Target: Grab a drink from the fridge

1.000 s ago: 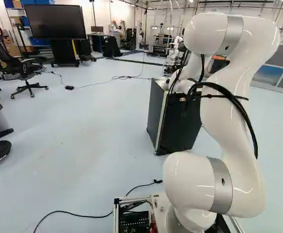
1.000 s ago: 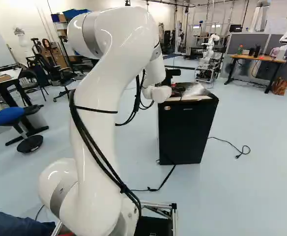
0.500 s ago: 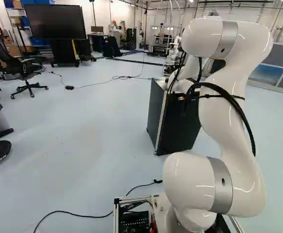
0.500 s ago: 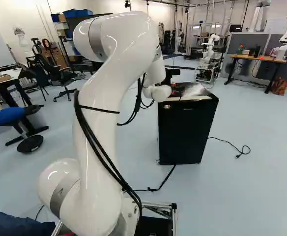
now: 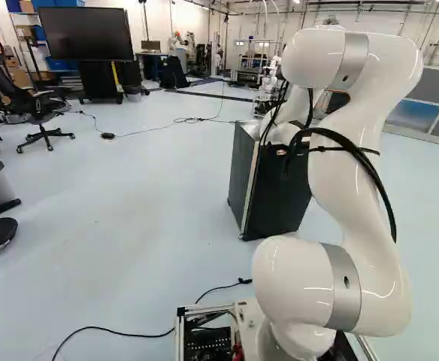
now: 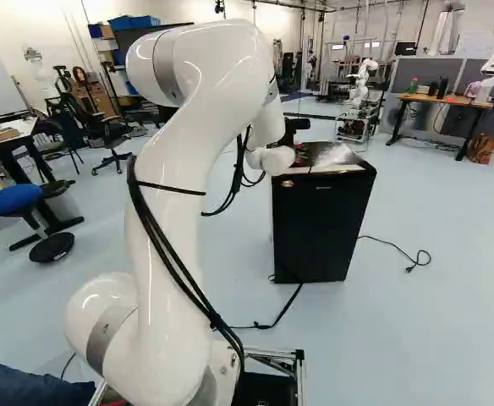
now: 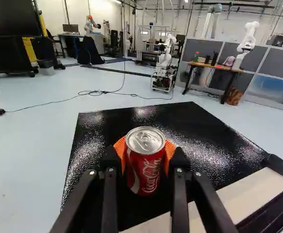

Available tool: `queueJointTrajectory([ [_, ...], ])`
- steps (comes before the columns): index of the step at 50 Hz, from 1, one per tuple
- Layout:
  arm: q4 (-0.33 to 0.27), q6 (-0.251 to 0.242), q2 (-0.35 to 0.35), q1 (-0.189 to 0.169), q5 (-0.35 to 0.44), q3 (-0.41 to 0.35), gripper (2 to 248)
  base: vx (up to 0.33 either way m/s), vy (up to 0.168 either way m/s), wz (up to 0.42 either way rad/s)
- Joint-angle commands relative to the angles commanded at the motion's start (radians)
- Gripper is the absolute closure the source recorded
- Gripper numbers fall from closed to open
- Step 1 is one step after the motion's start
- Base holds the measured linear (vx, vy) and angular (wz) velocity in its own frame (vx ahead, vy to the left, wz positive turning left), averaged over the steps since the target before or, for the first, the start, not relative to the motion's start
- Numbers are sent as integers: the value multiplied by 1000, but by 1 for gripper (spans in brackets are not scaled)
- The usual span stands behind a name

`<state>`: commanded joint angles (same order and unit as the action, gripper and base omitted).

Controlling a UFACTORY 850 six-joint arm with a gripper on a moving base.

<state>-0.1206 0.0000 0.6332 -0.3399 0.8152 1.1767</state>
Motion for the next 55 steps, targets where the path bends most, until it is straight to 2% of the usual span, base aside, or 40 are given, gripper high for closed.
queueJointTrajectory([
  [2, 0, 0, 0, 0, 0, 0, 145, 0, 0, 0],
  [3, 0, 0, 0, 0, 0, 0, 154, 0, 0, 0],
  [36, 0, 0, -53, 0, 0, -1, 154, 0, 0, 0],
  [55, 0, 0, -57, 0, 0, -1, 154, 0, 0, 0],
])
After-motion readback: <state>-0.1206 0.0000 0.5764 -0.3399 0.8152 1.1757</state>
